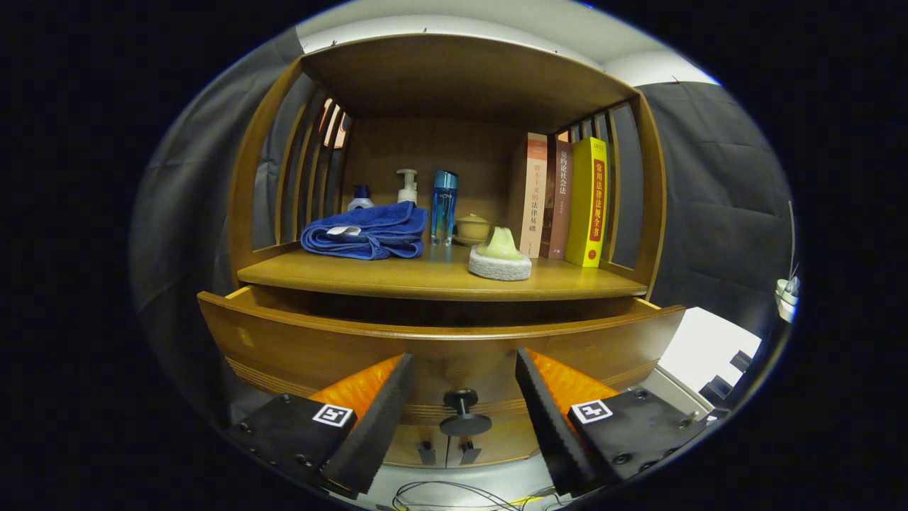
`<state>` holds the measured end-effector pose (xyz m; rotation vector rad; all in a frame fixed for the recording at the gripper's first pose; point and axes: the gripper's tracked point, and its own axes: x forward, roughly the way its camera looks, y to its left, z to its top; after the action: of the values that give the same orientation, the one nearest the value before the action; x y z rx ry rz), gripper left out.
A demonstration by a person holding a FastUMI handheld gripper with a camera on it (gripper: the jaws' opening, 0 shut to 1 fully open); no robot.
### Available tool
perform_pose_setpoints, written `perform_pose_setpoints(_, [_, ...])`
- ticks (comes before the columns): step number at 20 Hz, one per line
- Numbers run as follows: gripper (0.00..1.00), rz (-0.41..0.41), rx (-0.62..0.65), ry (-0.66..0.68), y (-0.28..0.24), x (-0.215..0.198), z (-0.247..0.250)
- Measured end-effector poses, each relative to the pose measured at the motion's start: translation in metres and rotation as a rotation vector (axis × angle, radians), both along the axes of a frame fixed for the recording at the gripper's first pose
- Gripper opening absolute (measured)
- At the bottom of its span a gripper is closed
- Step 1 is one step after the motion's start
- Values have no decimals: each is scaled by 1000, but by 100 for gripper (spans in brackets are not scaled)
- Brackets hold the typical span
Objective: Pull open the drawer, take out the items inside it, and place them on the countertop above the cabinet.
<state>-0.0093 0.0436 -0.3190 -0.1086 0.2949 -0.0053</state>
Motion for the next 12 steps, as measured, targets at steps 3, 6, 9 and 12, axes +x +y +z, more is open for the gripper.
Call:
perform_pose_setpoints(3, [96,-12,11,1,0,12,-4])
perform_pose_setpoints(6, [96,-21,10,4,1,21,-8])
perform_pose_setpoints(9, [96,-21,0,18,1,31,-13])
perform_pose_setpoints(12, [96,-28,20,31,1,38,-18])
